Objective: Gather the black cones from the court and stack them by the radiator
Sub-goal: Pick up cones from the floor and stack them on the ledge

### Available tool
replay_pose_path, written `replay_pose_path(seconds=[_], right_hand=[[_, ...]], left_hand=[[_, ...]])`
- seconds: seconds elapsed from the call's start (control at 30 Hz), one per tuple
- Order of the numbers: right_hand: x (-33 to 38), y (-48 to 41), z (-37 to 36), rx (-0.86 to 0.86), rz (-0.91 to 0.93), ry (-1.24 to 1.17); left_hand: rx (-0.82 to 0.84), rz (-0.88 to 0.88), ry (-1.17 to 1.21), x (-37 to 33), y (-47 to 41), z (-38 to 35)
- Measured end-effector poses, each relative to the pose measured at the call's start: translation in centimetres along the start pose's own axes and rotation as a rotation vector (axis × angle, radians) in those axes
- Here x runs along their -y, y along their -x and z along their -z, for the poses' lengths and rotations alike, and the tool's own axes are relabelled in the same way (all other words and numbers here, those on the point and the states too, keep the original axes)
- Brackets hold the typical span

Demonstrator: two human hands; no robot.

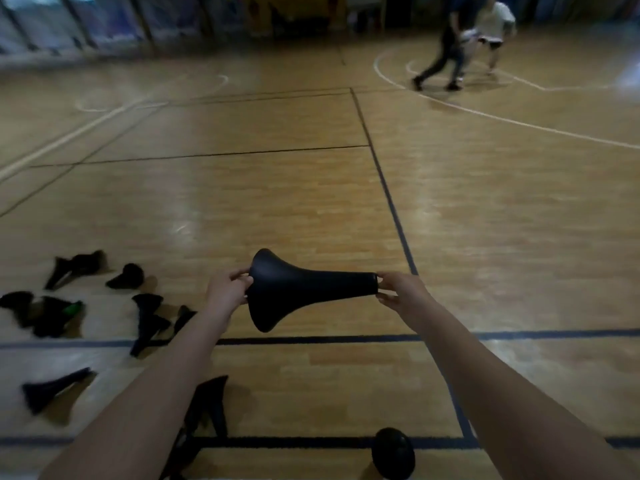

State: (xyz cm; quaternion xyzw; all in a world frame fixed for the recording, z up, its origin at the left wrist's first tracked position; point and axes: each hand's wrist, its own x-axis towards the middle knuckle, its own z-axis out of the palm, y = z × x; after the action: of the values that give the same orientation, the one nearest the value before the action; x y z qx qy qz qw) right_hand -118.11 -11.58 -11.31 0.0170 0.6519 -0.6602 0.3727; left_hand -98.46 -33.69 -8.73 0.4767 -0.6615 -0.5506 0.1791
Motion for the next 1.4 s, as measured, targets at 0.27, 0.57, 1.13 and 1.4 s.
replay_pose_path(seconds=[0.27,0.57,1.13,1.4], right_hand=[[-1.8,5.6,-8.9,0.299,-0.044,0.195],[-8.1,16.0,-20.8,0.821,-0.162,0.378],[-29.6,47.7,-32.2,1.4,-0.218,0.822],[-41.3,62.6,-31.2,1.668,-0.133,0.995]], left_hand=[[-0.371,0.116,0.191,6.2,11.5,9.3],[-0.816,0.271,0.419,13.6,29.5,19.2],[-1.418,0.49,0.511,26.9,67.1,29.4],[-1.656,0.536,0.629,34.4,82.7,29.3]])
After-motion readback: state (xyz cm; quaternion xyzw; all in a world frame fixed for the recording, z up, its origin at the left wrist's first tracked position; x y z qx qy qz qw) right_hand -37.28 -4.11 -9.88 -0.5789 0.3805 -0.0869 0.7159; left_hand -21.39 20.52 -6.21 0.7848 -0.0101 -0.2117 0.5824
